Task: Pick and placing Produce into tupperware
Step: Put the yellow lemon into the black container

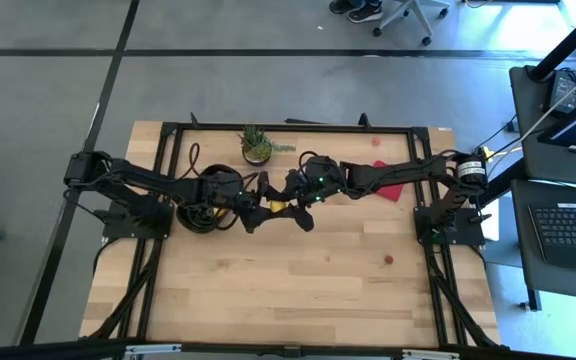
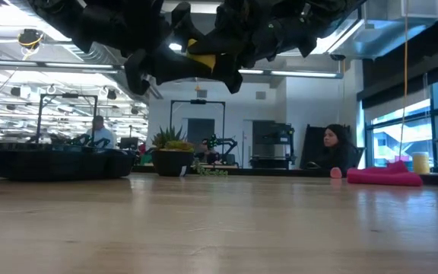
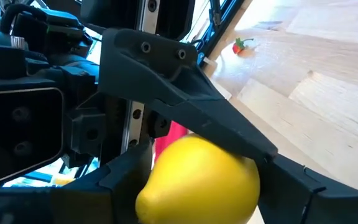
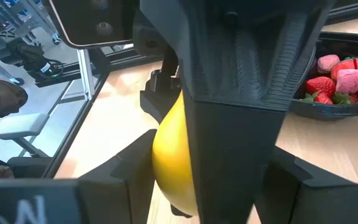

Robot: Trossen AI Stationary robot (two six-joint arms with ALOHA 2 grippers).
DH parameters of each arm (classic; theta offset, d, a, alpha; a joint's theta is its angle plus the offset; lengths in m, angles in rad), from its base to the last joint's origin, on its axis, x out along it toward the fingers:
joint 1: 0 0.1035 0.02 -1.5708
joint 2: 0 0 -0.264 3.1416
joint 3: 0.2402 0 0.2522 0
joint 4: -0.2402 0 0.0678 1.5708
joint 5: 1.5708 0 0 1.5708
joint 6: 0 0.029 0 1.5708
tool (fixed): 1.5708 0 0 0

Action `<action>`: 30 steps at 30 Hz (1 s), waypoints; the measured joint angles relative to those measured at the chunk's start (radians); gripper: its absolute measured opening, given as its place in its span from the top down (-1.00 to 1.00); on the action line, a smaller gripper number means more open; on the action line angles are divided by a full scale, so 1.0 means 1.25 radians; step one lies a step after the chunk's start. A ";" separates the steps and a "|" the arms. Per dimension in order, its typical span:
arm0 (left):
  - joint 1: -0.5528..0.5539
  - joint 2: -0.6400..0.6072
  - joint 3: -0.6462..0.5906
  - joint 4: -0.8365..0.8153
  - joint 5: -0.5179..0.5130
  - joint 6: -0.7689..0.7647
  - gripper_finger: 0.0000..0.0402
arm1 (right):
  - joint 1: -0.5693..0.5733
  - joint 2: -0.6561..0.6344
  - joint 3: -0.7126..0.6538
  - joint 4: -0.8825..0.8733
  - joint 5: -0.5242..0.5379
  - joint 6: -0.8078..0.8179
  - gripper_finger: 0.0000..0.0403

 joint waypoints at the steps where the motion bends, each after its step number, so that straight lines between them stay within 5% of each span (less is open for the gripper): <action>1: -0.001 0.000 0.000 0.000 0.000 0.000 -0.20 | 0.000 0.000 0.000 0.000 0.001 0.000 -0.02; 30: -0.014 -0.001 0.000 0.000 -0.007 -0.006 -0.02 | 0.006 0.002 -0.002 0.002 0.009 0.001 -0.02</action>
